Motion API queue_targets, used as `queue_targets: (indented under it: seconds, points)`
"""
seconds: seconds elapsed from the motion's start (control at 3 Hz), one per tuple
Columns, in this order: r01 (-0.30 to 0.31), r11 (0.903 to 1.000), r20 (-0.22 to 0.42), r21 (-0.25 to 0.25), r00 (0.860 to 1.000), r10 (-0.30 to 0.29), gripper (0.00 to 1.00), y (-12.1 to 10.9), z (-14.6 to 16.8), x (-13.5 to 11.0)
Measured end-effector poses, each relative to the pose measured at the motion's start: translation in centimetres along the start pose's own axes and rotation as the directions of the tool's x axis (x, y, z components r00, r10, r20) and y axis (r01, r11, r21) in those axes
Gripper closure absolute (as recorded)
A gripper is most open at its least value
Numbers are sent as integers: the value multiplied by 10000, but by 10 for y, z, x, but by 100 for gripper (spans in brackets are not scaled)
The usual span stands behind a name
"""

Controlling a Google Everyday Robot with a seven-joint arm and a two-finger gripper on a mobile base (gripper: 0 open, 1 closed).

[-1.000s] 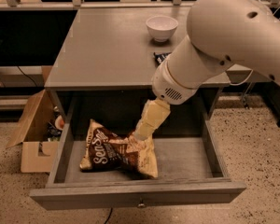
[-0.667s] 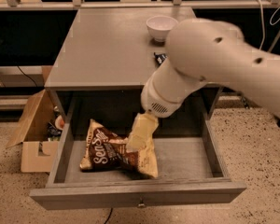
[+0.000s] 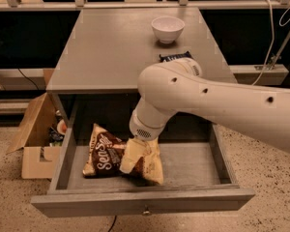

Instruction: Pick brown chip bag from top drawer and place on counter

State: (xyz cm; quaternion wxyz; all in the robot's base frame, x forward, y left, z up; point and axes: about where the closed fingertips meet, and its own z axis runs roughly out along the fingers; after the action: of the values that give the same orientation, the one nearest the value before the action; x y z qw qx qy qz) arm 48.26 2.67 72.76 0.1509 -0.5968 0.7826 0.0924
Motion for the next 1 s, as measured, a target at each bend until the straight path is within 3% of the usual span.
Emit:
queue_targets:
  seconds: [0.33,0.67,1.0]
  points:
    - [-132,9999,-554,-88,9984,127,0,-16,47,3]
    - [-159,9997,-939,-179,9955,142,0,-24,72,6]
    - [-299,9993,-1425,-237,9895,262,19,-29,91,20]
